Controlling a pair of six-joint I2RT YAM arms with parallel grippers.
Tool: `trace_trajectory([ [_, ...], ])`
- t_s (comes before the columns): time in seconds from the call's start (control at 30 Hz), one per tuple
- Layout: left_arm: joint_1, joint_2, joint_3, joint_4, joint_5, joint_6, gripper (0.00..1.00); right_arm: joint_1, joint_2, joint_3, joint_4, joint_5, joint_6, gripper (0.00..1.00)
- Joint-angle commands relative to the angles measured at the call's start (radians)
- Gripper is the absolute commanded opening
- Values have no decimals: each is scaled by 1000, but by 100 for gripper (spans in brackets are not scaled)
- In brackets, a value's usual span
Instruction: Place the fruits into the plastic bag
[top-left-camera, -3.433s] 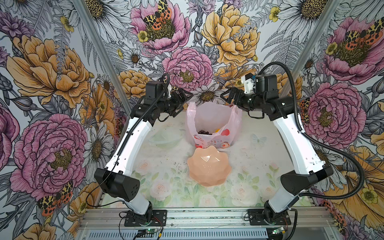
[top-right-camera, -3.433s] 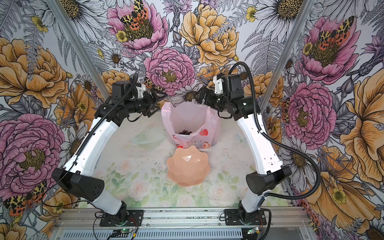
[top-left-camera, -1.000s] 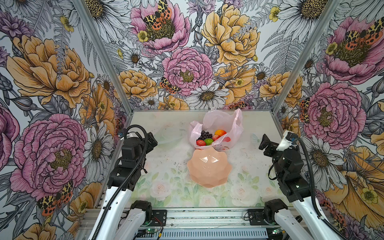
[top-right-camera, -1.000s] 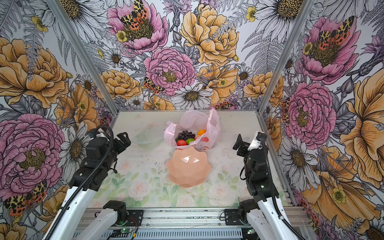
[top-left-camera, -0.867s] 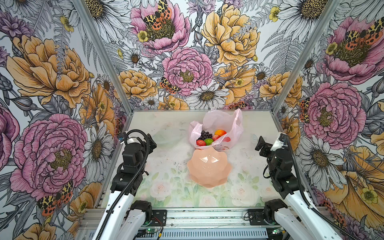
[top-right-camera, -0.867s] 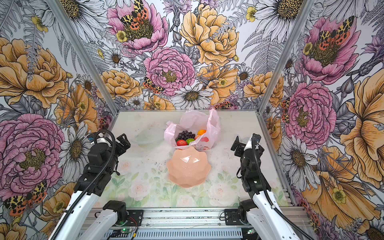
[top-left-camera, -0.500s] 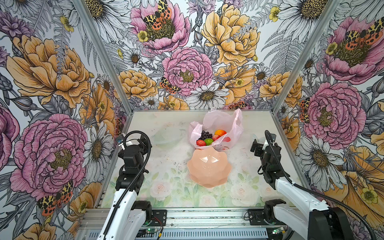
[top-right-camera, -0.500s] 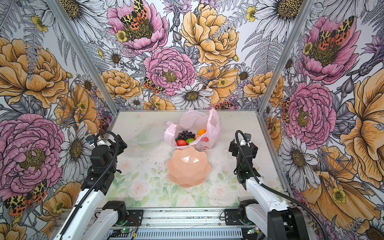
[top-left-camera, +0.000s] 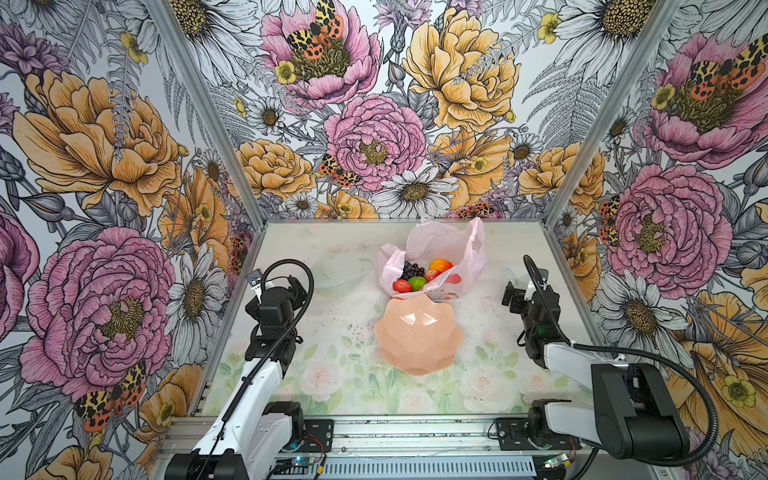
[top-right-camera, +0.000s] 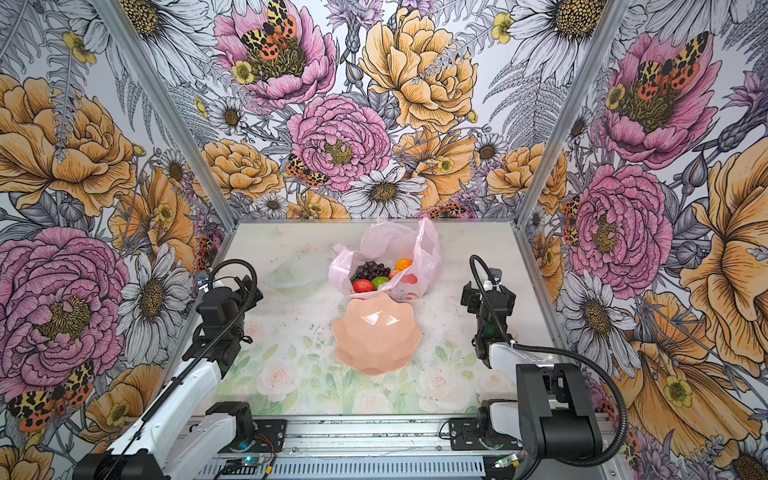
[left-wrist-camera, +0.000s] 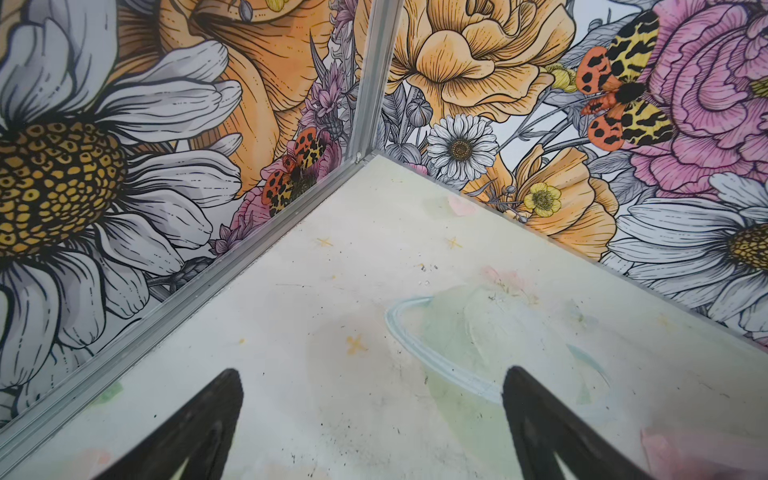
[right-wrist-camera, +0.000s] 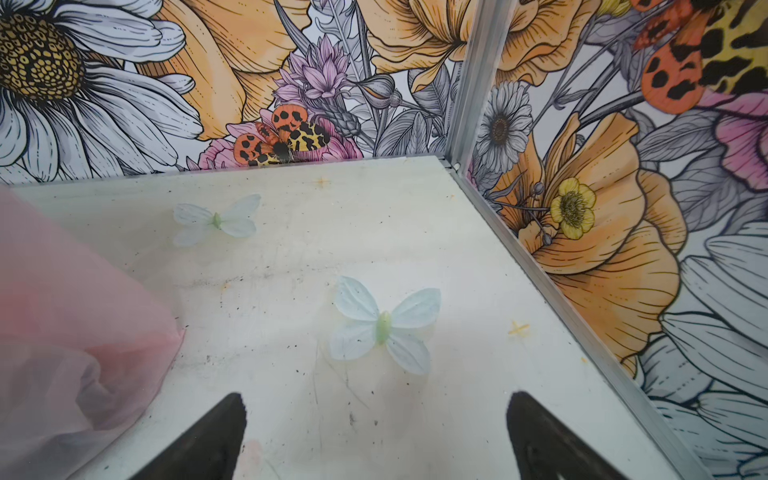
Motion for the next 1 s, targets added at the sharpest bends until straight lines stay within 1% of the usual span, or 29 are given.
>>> trace_trajectory([
  [0.0, 10, 37, -20, 109, 7, 37, 99, -9, 43, 39, 98, -48, -11, 99],
  [0.13, 10, 94, -34, 189, 4, 54, 99, -20, 97, 52, 147, -58, 13, 99],
  [0.4, 20, 204, -43, 310, 26, 112, 99, -25, 173, 36, 240, -86, 10, 99],
  [0.57, 21, 297, -55, 406, 38, 122, 99, -27, 227, 32, 295, -103, 9, 100],
  [0.73, 22, 404, -37, 503, 104, 182, 99, -27, 233, 42, 279, -102, 10, 100],
  [0.83, 26, 479, -17, 570, 163, 213, 99, -28, 235, 44, 280, -102, 9, 99],
  [0.9, 28, 506, 7, 572, 191, 250, 99, -28, 235, 46, 278, -99, 9, 100],
  [0.97, 40, 537, 5, 619, 221, 260, 99, -28, 235, 45, 277, -99, 10, 100],
])
